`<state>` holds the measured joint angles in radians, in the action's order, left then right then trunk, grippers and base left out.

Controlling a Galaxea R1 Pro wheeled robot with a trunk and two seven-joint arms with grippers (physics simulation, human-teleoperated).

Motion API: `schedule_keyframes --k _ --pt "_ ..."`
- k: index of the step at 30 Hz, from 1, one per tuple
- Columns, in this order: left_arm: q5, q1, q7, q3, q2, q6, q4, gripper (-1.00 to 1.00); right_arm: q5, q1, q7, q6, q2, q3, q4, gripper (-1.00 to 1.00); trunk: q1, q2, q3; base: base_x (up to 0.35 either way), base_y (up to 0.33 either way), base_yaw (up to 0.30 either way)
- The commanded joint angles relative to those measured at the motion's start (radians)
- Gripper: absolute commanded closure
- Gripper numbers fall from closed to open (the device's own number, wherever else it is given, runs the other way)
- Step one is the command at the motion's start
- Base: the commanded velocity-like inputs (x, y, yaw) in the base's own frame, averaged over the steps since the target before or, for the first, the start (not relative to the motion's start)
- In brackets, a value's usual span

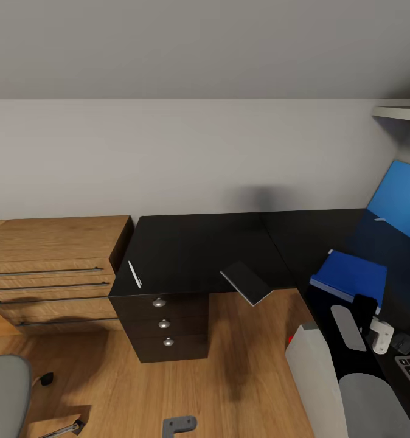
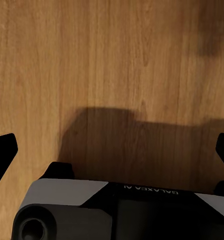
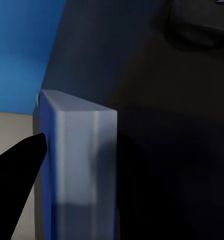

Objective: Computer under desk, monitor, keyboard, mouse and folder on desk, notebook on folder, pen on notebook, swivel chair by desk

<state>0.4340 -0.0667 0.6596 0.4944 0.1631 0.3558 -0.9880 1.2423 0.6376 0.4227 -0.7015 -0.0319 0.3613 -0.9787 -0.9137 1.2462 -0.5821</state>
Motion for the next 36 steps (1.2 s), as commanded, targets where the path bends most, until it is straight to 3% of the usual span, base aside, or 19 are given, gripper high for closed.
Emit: schedule_keyframes --k 1,19,36 --pt "0.007 -0.001 0.008 0.003 -0.001 0.003 -0.001 -1.0 0.002 0.001 0.003 -0.004 0.0 -0.001 -0.001 1.0 0.0 0.001 -0.001 0.0 0.0 0.0" --pt "0.008 -0.001 0.006 0.005 0.001 0.003 -0.001 -1.0 0.002 0.001 0.0 -0.006 -0.002 0.001 -0.001 1.0 0.0 0.001 -0.001 0.0 0.0 0.0" --pt "0.008 -0.001 0.006 0.006 0.001 0.003 0.0 -1.0 0.005 0.001 -0.002 -0.004 -0.028 0.0 -0.001 1.0 0.0 0.001 -0.001 0.077 -0.072 0.0"
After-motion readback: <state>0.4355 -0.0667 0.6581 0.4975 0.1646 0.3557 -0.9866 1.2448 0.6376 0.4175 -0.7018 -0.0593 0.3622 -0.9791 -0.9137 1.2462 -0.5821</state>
